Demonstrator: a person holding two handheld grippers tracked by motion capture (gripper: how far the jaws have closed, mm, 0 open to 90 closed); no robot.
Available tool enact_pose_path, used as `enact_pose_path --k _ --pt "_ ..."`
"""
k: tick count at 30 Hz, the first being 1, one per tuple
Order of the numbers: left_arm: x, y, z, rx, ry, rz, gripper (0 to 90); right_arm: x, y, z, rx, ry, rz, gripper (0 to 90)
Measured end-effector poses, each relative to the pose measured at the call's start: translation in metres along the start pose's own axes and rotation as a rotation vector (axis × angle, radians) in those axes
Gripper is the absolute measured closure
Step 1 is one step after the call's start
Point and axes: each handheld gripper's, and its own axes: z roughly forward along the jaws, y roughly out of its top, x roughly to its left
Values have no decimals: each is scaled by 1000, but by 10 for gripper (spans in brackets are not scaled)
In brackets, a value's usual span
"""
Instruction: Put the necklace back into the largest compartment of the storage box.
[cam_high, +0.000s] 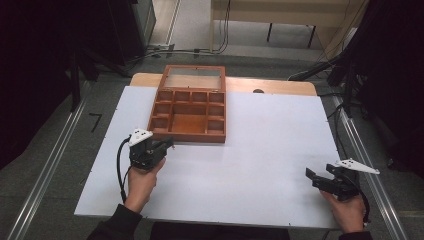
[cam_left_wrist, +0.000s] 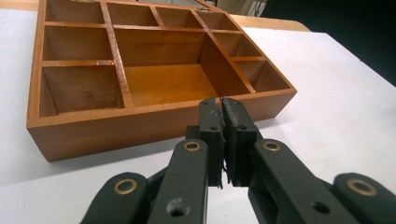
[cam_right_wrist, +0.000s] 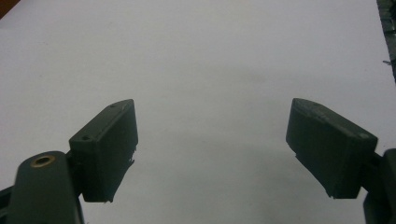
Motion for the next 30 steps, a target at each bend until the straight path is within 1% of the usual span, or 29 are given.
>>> enact_pose_path --k 19,30 --pt "2 10 14 5 12 -7 876 0 0 0 0 2 1 150" --pt "7 13 21 10 21 -14 877 0 0 0 0 4 -2 150"
